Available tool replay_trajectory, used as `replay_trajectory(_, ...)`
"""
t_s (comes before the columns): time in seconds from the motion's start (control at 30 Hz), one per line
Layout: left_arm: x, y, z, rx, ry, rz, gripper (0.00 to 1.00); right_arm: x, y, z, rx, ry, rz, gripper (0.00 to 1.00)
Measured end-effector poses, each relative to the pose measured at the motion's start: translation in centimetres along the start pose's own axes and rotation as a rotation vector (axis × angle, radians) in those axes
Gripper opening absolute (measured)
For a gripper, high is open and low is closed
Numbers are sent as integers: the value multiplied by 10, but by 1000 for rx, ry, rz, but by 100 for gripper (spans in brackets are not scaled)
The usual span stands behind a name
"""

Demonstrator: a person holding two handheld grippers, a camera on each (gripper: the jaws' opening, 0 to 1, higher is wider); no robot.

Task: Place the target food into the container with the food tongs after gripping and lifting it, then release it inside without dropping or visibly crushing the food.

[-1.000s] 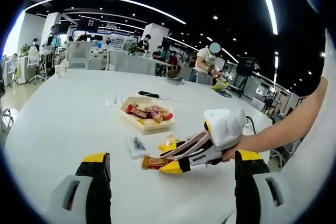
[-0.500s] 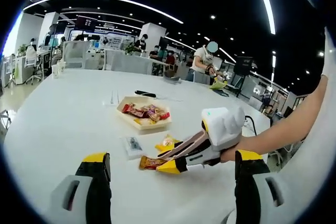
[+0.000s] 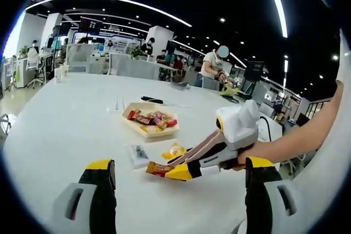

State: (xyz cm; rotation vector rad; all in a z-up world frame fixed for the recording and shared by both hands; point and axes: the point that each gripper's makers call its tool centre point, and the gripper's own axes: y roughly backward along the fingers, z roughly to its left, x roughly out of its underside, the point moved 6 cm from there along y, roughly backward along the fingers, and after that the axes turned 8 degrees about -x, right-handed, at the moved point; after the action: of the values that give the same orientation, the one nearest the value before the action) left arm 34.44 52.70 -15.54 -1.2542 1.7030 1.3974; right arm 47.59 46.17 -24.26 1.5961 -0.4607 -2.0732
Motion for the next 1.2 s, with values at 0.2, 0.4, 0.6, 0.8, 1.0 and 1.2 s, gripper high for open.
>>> replay_trajectory(0.2, 1, 1, -1, 4, 7, -3, 99, -3, 12, -8, 18, 0, -15, 21)
replay_trajectory(0.4, -6, 2, -4, 13, 27, -31, 99, -7, 27, -13, 43, -1, -38, 21)
replay_trajectory(0.6, -6, 1, -7, 24, 17, -20, 99, -14, 36, -12, 56, 22, -59, 21)
replay_trajectory(0.8, -9, 0, -9, 28, 21, -27, 99, -22, 42, -14, 63, 27, -81, 21)
replay_trajectory(1.0, -17, 5, -9, 30, 39, -53, 99, -28, 47, -13, 64, 32, -92, 21)
replay_trajectory(1.2, -17, 4, -10, 34, 38, -50, 99, -37, 55, -13, 70, 33, -115, 21)
